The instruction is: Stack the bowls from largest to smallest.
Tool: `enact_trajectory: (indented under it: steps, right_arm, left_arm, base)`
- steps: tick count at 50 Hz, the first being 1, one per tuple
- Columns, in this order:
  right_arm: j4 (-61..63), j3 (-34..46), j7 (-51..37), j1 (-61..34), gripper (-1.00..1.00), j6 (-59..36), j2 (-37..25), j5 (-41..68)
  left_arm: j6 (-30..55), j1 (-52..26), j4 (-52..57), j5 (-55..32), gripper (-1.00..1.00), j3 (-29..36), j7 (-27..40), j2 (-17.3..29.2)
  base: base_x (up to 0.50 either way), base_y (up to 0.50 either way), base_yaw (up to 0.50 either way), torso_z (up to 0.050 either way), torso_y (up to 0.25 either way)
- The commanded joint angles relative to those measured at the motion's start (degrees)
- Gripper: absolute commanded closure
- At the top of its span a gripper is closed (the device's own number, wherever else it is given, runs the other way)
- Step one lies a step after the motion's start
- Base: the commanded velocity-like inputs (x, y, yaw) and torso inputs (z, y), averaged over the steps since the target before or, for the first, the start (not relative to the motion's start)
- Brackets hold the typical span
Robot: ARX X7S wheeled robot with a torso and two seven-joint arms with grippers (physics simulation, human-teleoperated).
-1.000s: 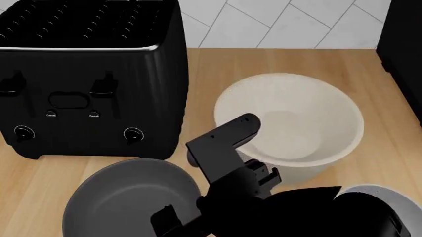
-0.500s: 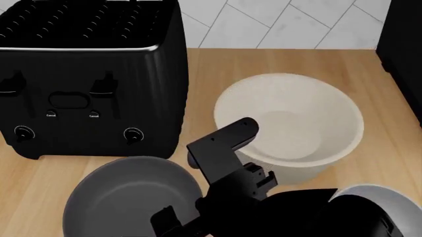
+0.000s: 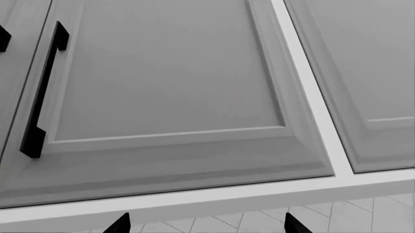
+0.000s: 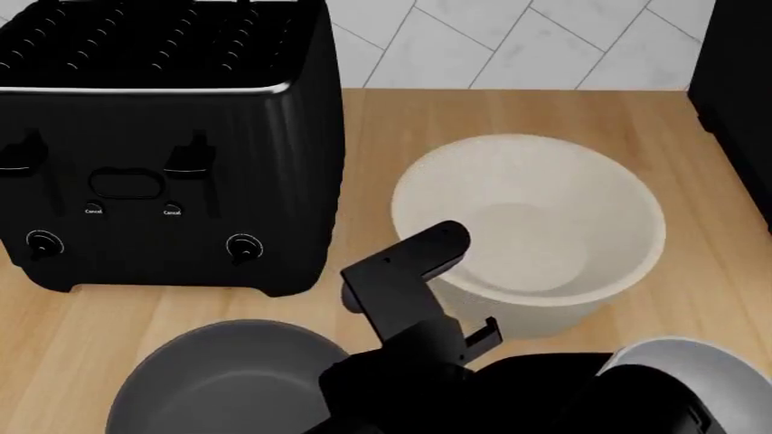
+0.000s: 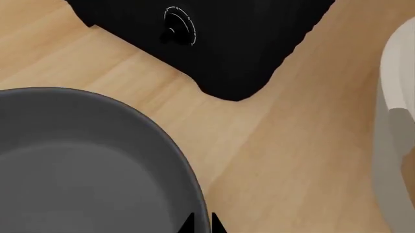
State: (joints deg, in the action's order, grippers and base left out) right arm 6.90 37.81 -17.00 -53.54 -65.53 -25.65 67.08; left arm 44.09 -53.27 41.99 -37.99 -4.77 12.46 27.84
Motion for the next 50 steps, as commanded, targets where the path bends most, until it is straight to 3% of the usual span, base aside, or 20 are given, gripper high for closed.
enact_trajectory:
  steps: [1,11,33,50]
  right_arm:
    - [-0.3,2.0,-0.1,1.4,1.00,-0.5,-0.4,-1.9]
    - [1.9,1.2,-2.2,-0.2,1.00,-2.5,-0.2,0.3]
    - [11.1,-6.7,-15.9,-6.9,1.00,-10.1,-1.8,15.7]
    - [14.1,-13.2,-30.2,-12.6,1.00,-10.6,-7.9,31.5]
  left_arm:
    - [-0.3,0.3,0.0,-0.1,-1.00,0.0,0.1,0.2]
    - [-0.2,0.2,0.2,-0.5,-1.00,-0.2,0.4,0.3]
    - [0.9,-2.4,0.5,-1.8,-1.00,0.0,1.5,0.5]
    - [0.9,-2.8,0.9,-2.7,-1.00,-0.6,2.1,0.6]
  base:
    - [0.00,0.00,0.00,0.000,0.000]
    - [0.00,0.00,0.00,0.000,0.000]
    - [0.00,0.00,0.00,0.000,0.000]
    - [0.00,0.00,0.00,0.000,0.000]
